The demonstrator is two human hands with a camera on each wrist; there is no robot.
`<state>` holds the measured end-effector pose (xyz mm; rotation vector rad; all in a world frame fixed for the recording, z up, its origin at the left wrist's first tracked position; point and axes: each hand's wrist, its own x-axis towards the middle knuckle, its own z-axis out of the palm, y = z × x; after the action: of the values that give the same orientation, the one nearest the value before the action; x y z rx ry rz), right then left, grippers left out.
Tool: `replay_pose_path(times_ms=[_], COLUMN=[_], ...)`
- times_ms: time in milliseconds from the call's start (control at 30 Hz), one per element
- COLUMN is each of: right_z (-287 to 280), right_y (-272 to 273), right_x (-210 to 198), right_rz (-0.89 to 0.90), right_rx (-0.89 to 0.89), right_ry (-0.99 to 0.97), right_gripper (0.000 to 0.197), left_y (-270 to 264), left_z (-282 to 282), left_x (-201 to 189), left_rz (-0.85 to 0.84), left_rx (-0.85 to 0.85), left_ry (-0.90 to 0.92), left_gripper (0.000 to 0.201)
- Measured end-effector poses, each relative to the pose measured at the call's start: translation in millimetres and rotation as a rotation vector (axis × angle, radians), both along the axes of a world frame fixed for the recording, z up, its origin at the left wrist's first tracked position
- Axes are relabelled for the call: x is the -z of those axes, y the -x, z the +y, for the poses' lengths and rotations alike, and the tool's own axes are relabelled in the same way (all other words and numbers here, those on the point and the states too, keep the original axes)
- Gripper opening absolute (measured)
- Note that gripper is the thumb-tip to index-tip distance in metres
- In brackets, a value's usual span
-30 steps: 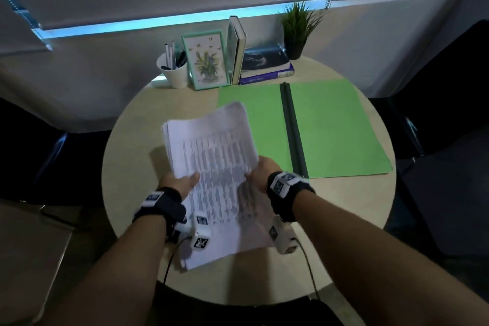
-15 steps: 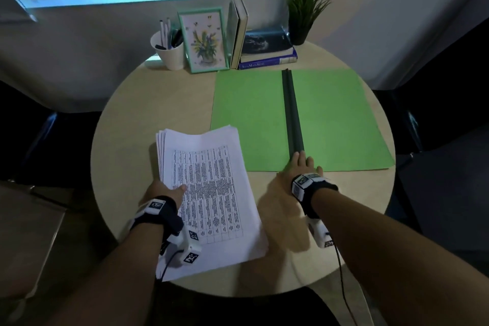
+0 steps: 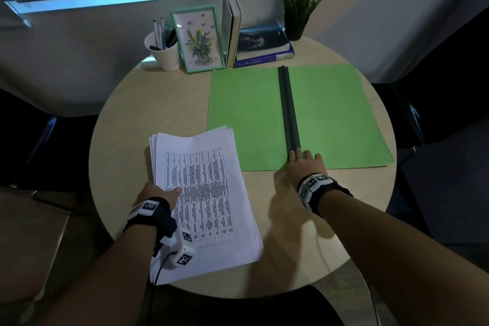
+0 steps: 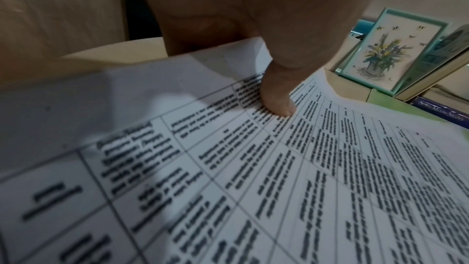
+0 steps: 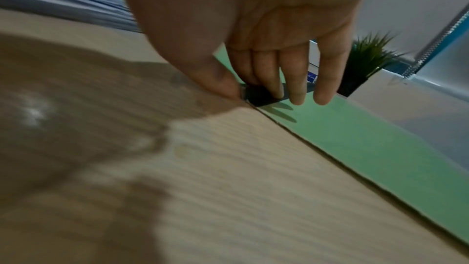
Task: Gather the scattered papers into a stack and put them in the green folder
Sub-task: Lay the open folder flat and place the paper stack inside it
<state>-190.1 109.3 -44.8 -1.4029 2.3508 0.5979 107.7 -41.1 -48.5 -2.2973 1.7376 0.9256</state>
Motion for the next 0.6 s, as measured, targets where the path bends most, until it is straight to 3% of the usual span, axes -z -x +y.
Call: replay_pose_path(times_ms=[67,300,600], right_z=[3,-8,-27], right_y=[-2,-2,2], right_x=[2,2,-9], right_rz=[0.010,-0.105,-0.108], right_rx=[-0.011,-0.181,-0.185], right_ry=[0.023,0.050,-0.001], right_gripper=[0.069,0.068,0.035], left_y=[-1,2,4], left_z=[-1,0,0], left_x=[0,-3,-4], left_rz=[0.009,-0.025,-0.011], left_rx=[0.007,0.020,0.044], left_ry=[0.010,0.000,0.009], left_gripper=[0.069,0.072,0.070])
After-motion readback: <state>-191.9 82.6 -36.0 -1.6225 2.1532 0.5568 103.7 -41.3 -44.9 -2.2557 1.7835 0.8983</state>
